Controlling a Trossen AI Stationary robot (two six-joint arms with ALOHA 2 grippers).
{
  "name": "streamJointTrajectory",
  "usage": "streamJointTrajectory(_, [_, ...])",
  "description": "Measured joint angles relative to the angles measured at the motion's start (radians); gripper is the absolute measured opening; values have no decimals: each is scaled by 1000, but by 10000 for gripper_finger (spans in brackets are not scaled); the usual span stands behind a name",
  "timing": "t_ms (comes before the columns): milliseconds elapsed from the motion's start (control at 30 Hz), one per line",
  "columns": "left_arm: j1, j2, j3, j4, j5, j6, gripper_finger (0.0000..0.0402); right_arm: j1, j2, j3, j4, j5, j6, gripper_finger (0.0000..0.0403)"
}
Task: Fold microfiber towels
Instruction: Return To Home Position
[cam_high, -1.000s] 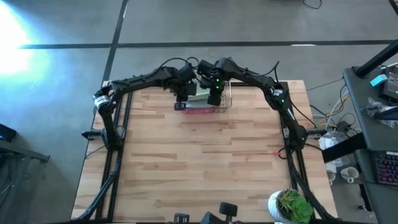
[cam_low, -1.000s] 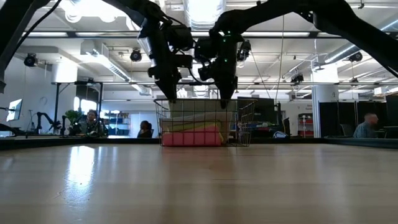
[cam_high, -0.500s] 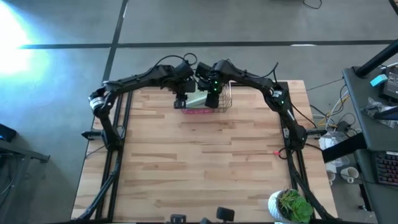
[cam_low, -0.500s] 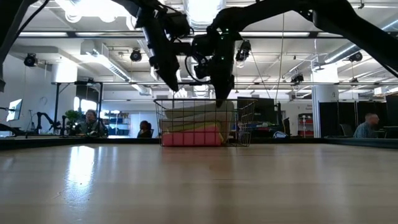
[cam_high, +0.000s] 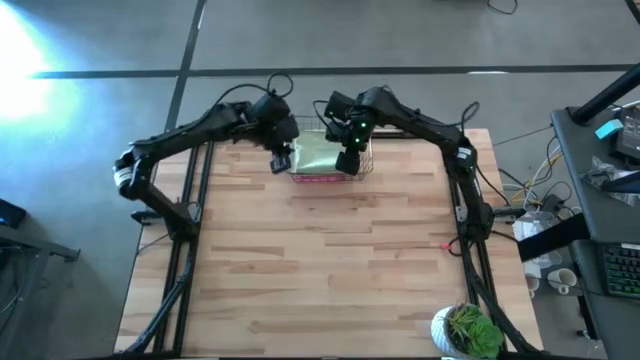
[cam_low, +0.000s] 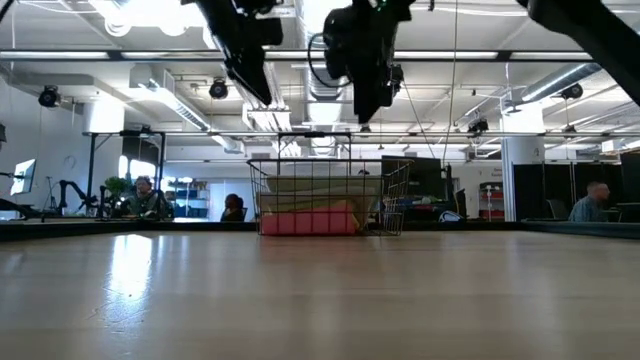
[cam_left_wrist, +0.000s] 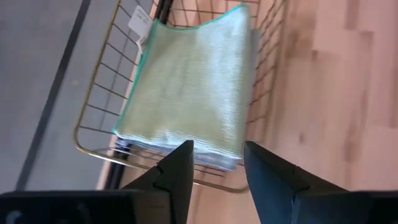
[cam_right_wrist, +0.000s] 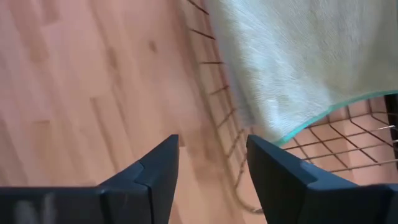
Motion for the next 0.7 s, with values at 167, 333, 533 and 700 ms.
streamJointTrajectory(167, [-40,-120,-136,57,1,-101,125,47,-96,-30,7,-1,28,178])
streamJointTrajectory(333, [-97,-260,-351,226,2,-212,125,133,-207,-121,121,-1,53,178])
streamJointTrajectory(533, [-199,-428,-606,452,1,-340,125,248,-348,-339,323,6,80,178])
streamJointTrajectory(700, [-303,-556,-772,598,2,-486,125,326,-445,-530,449,6,151,178])
